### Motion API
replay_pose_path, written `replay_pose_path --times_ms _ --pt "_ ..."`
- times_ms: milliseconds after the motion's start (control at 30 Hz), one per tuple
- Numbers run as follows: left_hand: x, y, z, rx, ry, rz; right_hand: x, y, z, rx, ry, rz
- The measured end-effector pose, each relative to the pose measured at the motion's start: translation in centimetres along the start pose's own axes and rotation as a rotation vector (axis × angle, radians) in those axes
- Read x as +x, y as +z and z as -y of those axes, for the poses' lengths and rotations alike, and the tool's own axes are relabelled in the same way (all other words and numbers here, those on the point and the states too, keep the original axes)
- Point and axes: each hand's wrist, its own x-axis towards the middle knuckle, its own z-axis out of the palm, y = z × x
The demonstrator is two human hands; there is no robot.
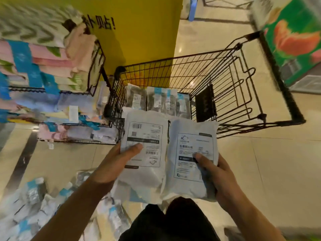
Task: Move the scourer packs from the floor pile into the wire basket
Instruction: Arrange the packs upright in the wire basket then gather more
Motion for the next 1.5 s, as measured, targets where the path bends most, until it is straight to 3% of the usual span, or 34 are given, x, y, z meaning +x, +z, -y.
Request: replay_pose_path --times_ms 433,600,833,967,1367,1500 --pt "20.1 8.4 -10.4 0.093 -0.123 -0.017 19.6 -3.2 11.8 0.04 0.045 -0.057" --pt "28.6 10.0 -11.4 0.08 -0.219 0.074 28.4 -4.1 14.1 -0.006 0.074 -0.076" --pt "45.2 12.2 -4.9 0.09 -0.308 0.114 43.9 -4.9 9.8 -0.121 0.104 -0.239" --pt "53.5 13.3 1.3 0.045 -0.344 0.163 49.8 -4.0 5.7 -0.132 0.11 -0.218" --pt "58.3 9.5 4.4 0.017 -0.332 -0.099 57.3 -1.8 0.7 -0.152 0.18 -0.275" --pt "58.4 9.4 4.2 0.053 -0.36 -0.073 59.4 -2.0 -0.2 -0.282 0.198 -0.275"
